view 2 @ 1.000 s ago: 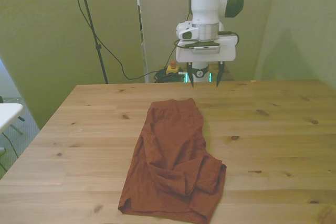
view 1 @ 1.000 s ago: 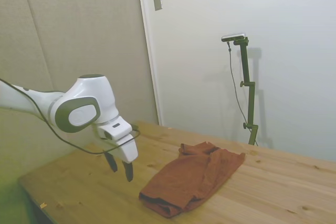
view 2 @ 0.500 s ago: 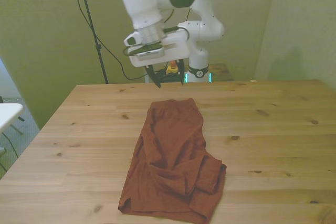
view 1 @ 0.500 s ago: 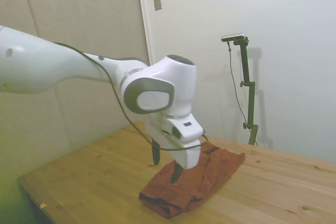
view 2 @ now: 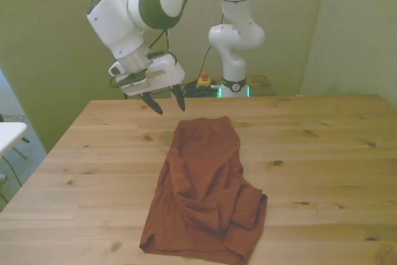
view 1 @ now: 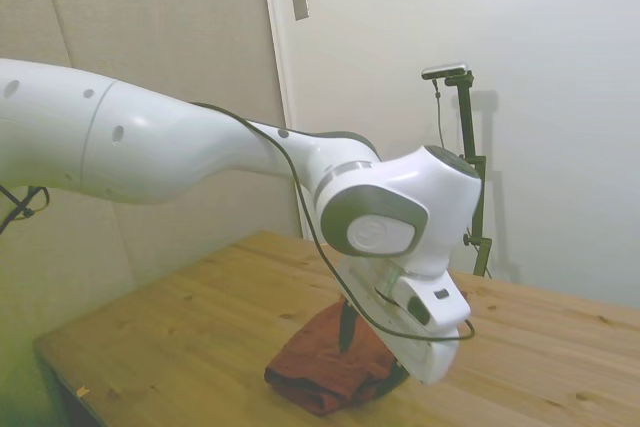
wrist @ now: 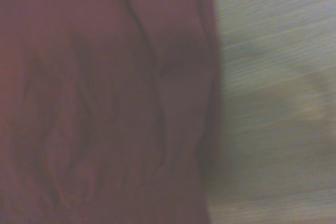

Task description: Unfold the shorts

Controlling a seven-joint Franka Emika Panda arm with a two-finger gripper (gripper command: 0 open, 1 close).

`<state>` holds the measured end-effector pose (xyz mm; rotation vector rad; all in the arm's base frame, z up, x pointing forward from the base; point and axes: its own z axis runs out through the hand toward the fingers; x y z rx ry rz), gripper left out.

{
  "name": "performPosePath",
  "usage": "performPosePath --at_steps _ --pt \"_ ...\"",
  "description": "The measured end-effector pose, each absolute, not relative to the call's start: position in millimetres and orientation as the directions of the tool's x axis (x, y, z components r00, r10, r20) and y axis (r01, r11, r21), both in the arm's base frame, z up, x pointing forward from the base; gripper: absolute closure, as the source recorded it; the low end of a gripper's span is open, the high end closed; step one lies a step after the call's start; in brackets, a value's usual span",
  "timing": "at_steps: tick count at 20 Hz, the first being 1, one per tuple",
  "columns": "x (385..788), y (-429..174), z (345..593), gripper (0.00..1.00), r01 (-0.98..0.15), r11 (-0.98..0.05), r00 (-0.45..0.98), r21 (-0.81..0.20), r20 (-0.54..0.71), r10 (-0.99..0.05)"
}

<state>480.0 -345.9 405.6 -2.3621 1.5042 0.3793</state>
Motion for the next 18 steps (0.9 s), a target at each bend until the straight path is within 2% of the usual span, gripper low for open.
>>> performPosePath --at_steps 9,13,14,18 --pt "499 -343 360 0.0 -0.872 -0.438 0.487 -0.219 -0.488 -0.724" --pt "506 -332 359 0.0 -0.852 -0.469 0.52 -0.234 -0.488 -0.701" --pt "507 -331 360 1.0 -0.848 -0.474 0.526 -0.238 -0.487 -0.697" --pt "508 -325 355 1.0 -0.832 -0.49 0.55 -0.259 -0.493 -0.674"
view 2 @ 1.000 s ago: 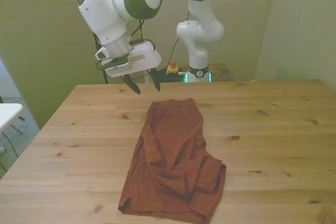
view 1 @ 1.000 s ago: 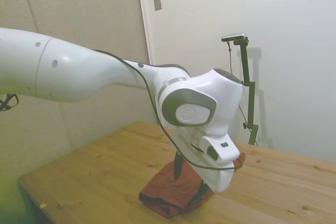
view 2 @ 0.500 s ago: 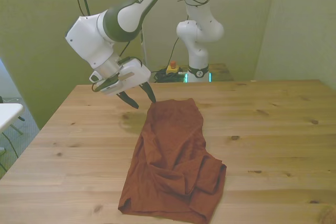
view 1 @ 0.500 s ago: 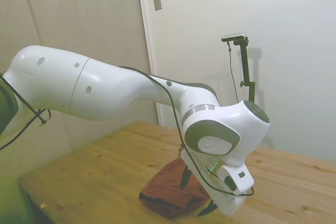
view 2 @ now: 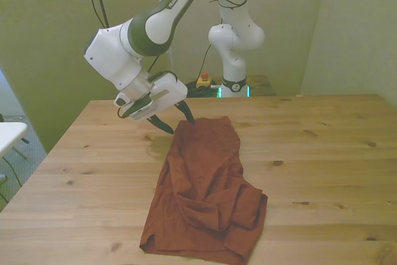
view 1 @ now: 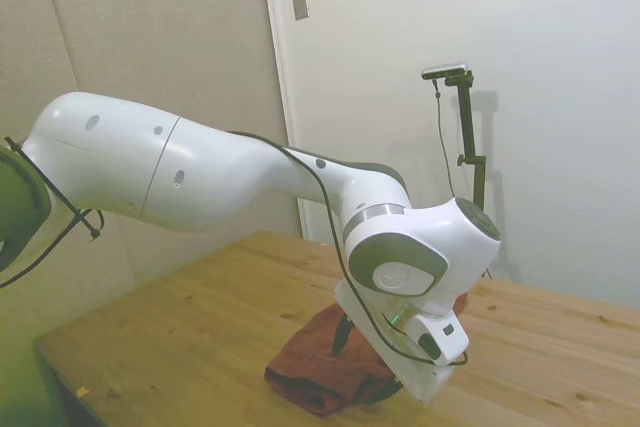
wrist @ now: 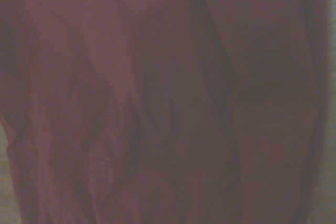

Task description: Unfold the shorts

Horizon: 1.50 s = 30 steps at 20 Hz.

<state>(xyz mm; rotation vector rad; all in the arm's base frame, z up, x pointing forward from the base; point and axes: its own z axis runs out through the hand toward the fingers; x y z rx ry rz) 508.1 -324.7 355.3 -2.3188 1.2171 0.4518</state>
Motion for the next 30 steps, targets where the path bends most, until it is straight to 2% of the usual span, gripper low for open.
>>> performPosePath --at_steps 6,25,30 --pt "510 -316 350 1.0 -0.79 -0.539 0.608 -0.292 -0.486 -0.628" --pt "508 -311 346 1.0 -0.783 -0.549 0.616 -0.293 -0.492 -0.615" --pt "509 -308 353 1.0 -0.777 -0.554 0.624 -0.299 -0.483 -0.614"
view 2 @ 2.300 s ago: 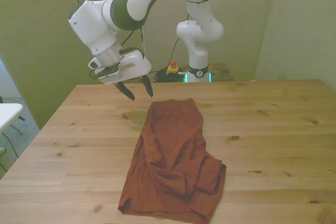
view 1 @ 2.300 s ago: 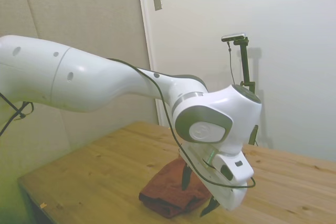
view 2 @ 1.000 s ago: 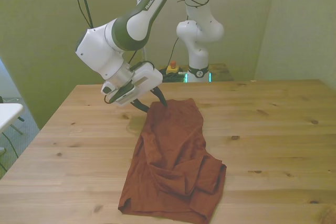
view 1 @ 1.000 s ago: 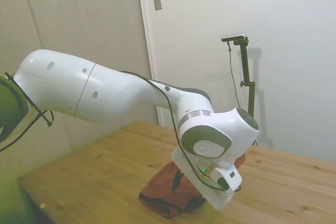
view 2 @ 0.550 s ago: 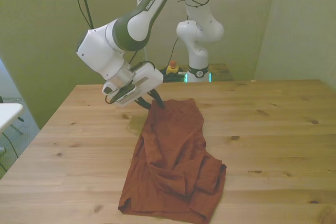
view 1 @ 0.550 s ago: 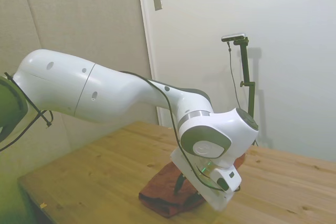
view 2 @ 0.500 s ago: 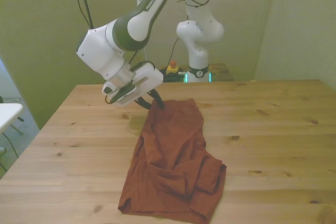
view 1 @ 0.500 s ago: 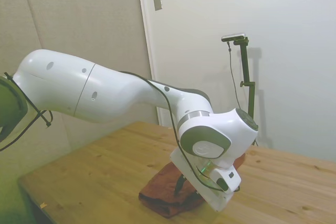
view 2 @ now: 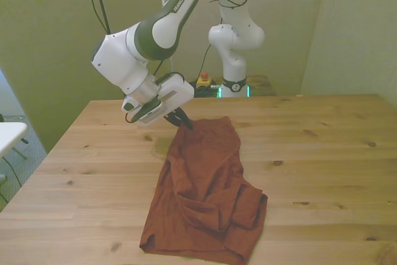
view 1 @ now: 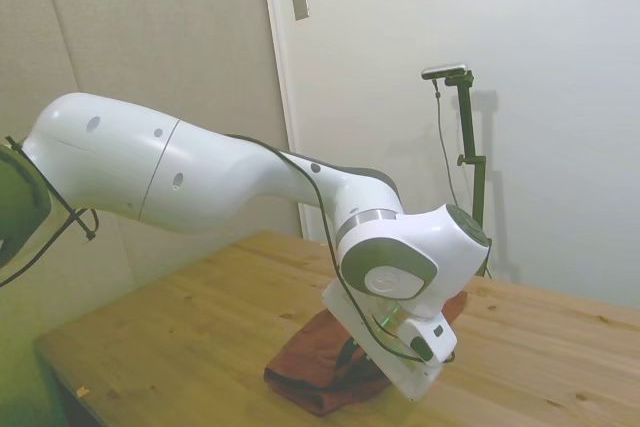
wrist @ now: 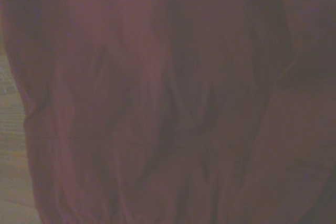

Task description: Unfold the shorts

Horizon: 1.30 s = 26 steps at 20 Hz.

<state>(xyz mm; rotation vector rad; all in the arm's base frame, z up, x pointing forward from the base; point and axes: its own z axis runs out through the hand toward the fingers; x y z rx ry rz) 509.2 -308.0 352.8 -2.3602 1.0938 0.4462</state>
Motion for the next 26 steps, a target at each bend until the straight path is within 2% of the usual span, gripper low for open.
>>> performPosePath --at_steps 5,7,10,15,20,26 --pt "524 -277 399 1.0 -0.721 -0.611 0.69 -0.327 -0.418 -0.591" --pt "535 -251 419 1.0 -0.687 -0.646 0.724 -0.332 -0.391 -0.569" --pt "552 -206 437 1.0 -0.629 -0.715 0.772 -0.305 -0.355 -0.527" --pt "562 -141 448 1.0 -0.529 -0.824 0.844 -0.203 -0.233 -0.484" --pt "528 -87 456 1.0 -0.421 -0.897 0.903 -0.134 -0.153 -0.401" --pt "487 -35 451 1.0 -0.308 -0.947 0.95 -0.089 -0.088 -0.3"
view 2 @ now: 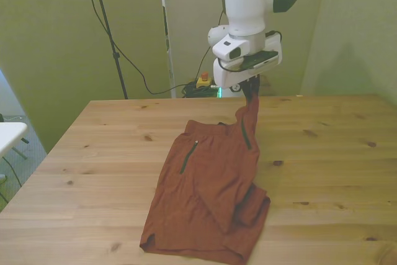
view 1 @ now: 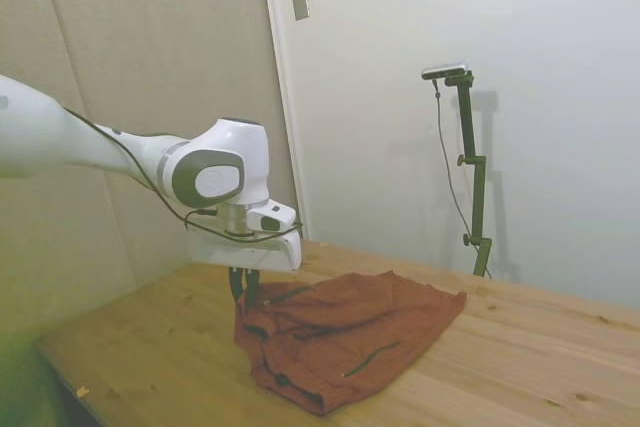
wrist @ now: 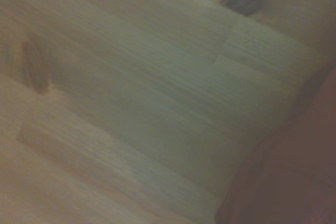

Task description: Unfold the shorts

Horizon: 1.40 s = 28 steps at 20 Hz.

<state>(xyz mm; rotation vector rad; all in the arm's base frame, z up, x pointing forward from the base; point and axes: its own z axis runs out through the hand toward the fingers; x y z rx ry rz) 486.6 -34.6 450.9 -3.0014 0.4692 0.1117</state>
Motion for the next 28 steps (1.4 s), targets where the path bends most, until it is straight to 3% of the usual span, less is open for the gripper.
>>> performPosePath --at_steps 8,12,13,18,23,25,28 --pt "471 10 427 1.0 -0.203 -0.977 0.977 -0.059 -0.073 -0.199" --pt "475 32 423 1.0 -0.17 -0.983 0.985 -0.067 0.011 -0.171" --pt "477 37 421 0.0 -0.167 -0.984 0.984 -0.068 0.048 -0.17" --pt "461 56 395 0.0 -0.118 -0.993 0.958 -0.01 0.262 -0.116" --pt "427 62 396 0.0 -0.099 -0.995 0.951 -0.001 0.293 -0.095" --pt "425 68 404 0.0 -0.12 -0.992 0.942 -0.038 0.31 -0.126" --pt "429 80 414 0.0 -0.221 -0.967 0.905 -0.128 0.342 -0.252"
